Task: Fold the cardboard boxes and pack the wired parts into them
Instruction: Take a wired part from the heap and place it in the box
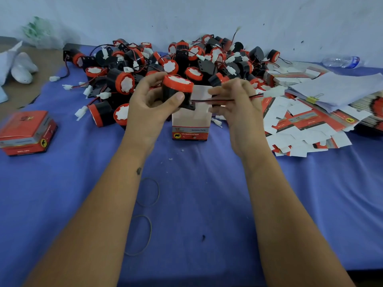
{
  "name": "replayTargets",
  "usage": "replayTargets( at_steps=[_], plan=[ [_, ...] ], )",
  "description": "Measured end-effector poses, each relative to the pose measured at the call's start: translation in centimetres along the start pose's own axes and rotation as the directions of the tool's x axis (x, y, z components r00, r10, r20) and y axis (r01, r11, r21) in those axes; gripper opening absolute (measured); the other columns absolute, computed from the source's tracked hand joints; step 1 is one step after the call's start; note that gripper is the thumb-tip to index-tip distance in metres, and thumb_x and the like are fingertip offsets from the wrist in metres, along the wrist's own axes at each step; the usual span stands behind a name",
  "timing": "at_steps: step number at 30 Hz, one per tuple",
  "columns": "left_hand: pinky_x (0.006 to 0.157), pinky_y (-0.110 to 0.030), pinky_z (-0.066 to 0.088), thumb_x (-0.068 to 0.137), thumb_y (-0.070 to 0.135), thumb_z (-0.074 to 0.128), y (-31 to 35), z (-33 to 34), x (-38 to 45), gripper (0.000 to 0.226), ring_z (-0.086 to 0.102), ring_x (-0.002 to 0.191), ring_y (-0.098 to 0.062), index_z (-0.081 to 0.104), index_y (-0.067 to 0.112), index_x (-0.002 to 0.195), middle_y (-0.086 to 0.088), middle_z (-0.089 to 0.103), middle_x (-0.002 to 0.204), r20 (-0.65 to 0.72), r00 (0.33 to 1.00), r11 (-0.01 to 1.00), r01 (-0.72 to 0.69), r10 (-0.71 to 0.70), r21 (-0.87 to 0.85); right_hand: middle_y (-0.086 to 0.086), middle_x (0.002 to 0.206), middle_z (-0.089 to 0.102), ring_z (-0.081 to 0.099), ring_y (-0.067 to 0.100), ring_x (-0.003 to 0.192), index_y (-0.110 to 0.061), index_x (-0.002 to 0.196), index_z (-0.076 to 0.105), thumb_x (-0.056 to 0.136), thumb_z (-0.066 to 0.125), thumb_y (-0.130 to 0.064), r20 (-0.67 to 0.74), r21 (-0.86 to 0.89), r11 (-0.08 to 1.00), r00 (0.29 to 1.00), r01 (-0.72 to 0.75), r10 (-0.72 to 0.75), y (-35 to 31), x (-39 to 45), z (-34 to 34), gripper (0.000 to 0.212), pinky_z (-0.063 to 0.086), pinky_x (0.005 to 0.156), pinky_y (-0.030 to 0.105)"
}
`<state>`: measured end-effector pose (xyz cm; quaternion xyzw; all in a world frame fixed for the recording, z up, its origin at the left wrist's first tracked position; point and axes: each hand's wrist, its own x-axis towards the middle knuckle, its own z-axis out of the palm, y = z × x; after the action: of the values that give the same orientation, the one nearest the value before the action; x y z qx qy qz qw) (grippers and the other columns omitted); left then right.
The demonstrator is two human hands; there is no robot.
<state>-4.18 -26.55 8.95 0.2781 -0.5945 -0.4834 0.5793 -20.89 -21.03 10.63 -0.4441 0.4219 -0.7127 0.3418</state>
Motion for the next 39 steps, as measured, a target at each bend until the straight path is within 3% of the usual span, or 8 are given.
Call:
replayTargets(
  at_steps=[3,9,12,17,22,25,31,39],
  plan=[
    [0.1,-0.031,0.052,0.085,0.005,0.075,0.1,0.1,0.1,0.05,0.06,0.121,-0.014,0.054,0.015,0.129,-0.005,0.062,0.128,-0.037,0.996,0.991,-0.072,0.076,0.112,0.011,0.081,0.068,0.054,0.014,0.057,-0.008,0.089,0.056,0.103,0.046,-0.016,-0.162,0.114,0.994,0.987,0.001,0.018,-0.3,0.6,-1.0,0.018,0.043,0.052,0.023],
    [0.095,-0.024,0.051,0.08,0.019,0.081,0.0,0.4,-0.3,0.054,0.062,0.115,-0.007,0.058,0.023,0.128,0.005,0.065,0.124,-0.008,0.985,0.936,-0.159,0.17,0.315,0.013,0.088,0.071,0.069,0.015,0.075,-0.001,0.094,0.063,0.099,0.051,-0.001,-0.195,0.462,0.885,0.98,0.056,0.04,-0.8,0.5,-1.7,0.013,0.056,0.071,0.021],
    [0.096,-0.022,0.05,0.076,0.032,0.079,0.2,0.4,-0.3,0.045,0.063,0.111,-0.002,0.062,0.032,0.117,0.013,0.068,0.113,0.043,0.975,0.898,-0.217,0.218,0.383,0.01,0.082,0.07,0.065,0.013,0.069,-0.002,0.095,0.063,0.099,0.049,0.0,-0.167,0.351,0.933,0.986,0.082,-0.024,-0.7,0.5,-1.5,0.015,0.054,0.066,0.021],
    [0.09,-0.009,0.044,0.079,0.024,0.08,-0.9,0.4,-0.3,0.047,0.055,0.105,0.013,0.06,0.027,0.121,0.024,0.06,0.112,0.038,0.985,0.874,-0.165,0.166,0.456,0.007,0.075,0.066,0.058,0.01,0.058,0.0,0.101,0.061,0.098,0.051,0.001,-0.132,0.046,0.998,0.991,0.041,-0.034,0.0,0.3,-0.2,0.011,0.049,0.056,0.021],
    [0.107,-0.032,0.043,0.084,0.023,0.074,-1.3,0.4,-0.3,0.069,0.05,0.126,-0.008,0.04,0.025,0.144,0.011,0.054,0.131,0.125,0.975,0.833,-0.22,0.181,0.508,0.006,0.075,0.068,0.058,0.012,0.062,-0.006,0.094,0.067,0.098,0.05,0.0,-0.07,0.086,0.996,0.997,0.029,-0.023,0.2,0.0,0.3,0.018,0.049,0.061,0.023],
    [0.11,-0.044,0.038,0.087,0.029,0.067,-1.3,0.7,-0.5,0.058,0.045,0.127,-0.008,0.048,0.024,0.141,0.014,0.051,0.134,0.234,0.941,0.729,-0.337,0.243,0.596,0.007,0.075,0.067,0.056,0.014,0.061,-0.007,0.09,0.067,0.098,0.05,0.0,-0.079,0.12,0.991,0.996,0.053,-0.043,-0.1,0.1,0.1,0.021,0.048,0.059,0.023],
    [0.106,-0.038,0.036,0.083,0.038,0.075,-2.3,1.0,-0.8,0.044,0.043,0.118,-0.018,0.064,0.031,0.125,0.011,0.045,0.111,0.15,0.966,0.638,-0.253,0.213,0.727,0.008,0.075,0.066,0.057,0.014,0.058,-0.008,0.086,0.067,0.096,0.05,0.001,-0.08,0.121,0.989,0.994,0.089,-0.08,-0.3,0.1,-0.1,0.022,0.048,0.057,0.024],
    [0.097,-0.01,0.026,0.085,0.021,0.076,-3.4,1.3,-0.4,0.029,0.048,0.119,-0.025,0.071,0.014,0.113,-0.001,0.062,0.125,0.183,0.957,0.607,-0.284,0.225,0.742,0.008,0.073,0.067,0.057,0.015,0.057,-0.002,0.084,0.062,0.095,0.053,0.002,-0.068,-0.081,0.994,0.995,0.074,-0.079,-0.1,-0.2,0.4,0.015,0.05,0.057,0.024]
  ],
)
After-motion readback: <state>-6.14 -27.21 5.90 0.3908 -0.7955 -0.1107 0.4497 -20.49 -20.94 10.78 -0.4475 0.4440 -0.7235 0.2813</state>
